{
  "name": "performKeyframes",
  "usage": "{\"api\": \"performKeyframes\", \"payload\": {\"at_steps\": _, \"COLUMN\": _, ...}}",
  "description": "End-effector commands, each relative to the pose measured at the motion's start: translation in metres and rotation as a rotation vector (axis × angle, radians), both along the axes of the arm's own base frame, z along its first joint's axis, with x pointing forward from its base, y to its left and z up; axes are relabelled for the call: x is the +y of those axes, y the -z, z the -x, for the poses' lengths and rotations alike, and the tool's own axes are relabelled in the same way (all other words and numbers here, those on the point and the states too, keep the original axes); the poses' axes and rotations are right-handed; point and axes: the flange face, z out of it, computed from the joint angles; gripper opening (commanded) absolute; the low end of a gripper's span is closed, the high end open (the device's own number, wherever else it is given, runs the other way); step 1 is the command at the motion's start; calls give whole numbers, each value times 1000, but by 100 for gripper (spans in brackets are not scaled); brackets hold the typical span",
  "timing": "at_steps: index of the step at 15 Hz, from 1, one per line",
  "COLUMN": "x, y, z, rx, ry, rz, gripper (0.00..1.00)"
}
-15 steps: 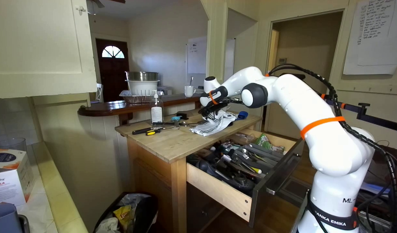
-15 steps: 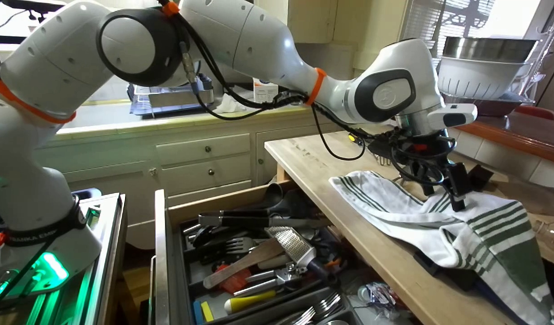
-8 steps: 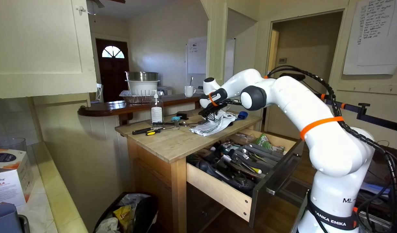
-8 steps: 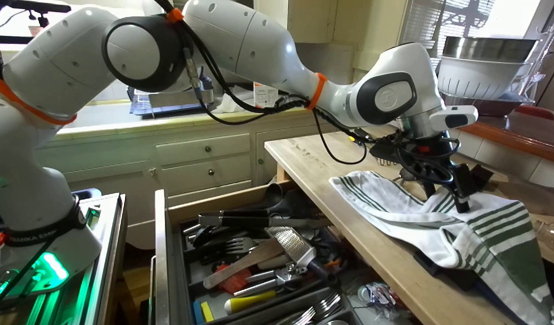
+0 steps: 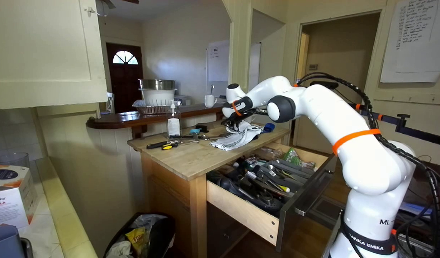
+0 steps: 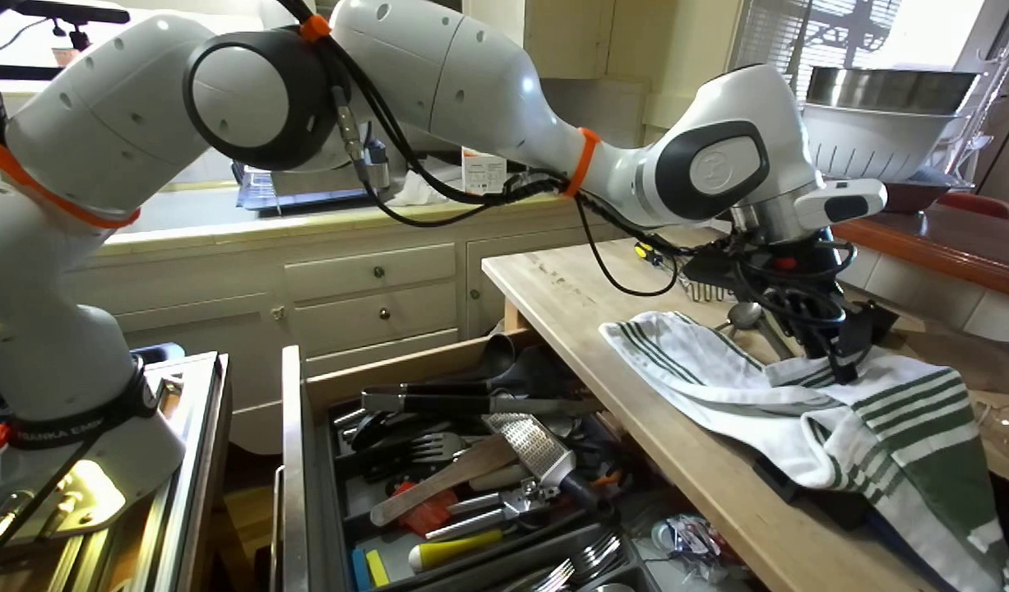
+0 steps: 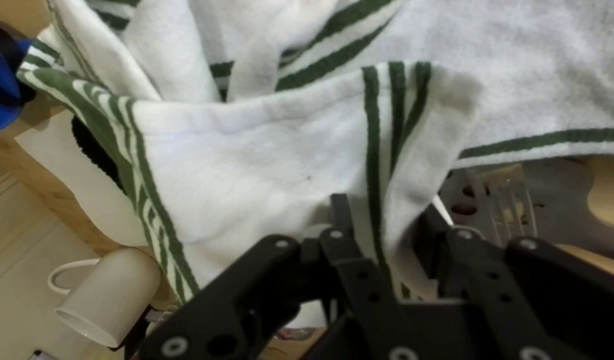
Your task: Unfold the towel once
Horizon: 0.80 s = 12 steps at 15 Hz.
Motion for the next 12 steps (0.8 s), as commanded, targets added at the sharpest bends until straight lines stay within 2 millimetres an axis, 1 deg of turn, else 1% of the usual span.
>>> {"api": "performKeyframes", "payload": {"at_steps": 1, "x": -8, "y": -6, "z": -2, "rx": -26, "ry": 21, "rz": -22, "gripper": 4}}
{"api": "performKeyframes", "payload": {"at_steps": 2, "x": -9, "y": -12, "z": -2, "rx": -40, "ry": 35, "rz": -39, "gripper": 1}}
{"api": "performKeyframes", "payload": {"at_steps": 4, "x": -13, "y": -26, "z": -1, "rx": -64, "ry": 71, "rz": -91, "gripper": 0}}
{"api": "performKeyframes", "payload": {"at_steps": 5, "x": -17, "y": -40, "z": 0, "rx": -90, "ry": 91, "rz": -122, "gripper": 0}}
{"api": "performKeyframes", "payload": {"at_steps": 6, "x": -19, "y": -54, "z": 0, "rx": -122, "ry": 108, "rz": -153, "gripper": 1}}
{"api": "performKeyframes", "payload": {"at_steps": 8, "x": -29, "y": -95, "z": 0, "rx": -224, "ry": 110, "rz": -187, "gripper": 1}}
{"api": "performKeyframes", "payload": {"at_steps": 10, "x": -38, "y": -129, "z": 1, "rx": -360, "ry": 75, "rz": -158, "gripper": 1}}
{"api": "performKeyframes", "payload": {"at_steps": 11, "x": -27, "y": -112, "z": 3, "rx": -261, "ry": 95, "rz": -149, "gripper": 5}}
{"api": "performKeyframes", "payload": {"at_steps": 12, "x": -31, "y": -129, "z": 5, "rx": -299, "ry": 93, "rz": -148, "gripper": 5}}
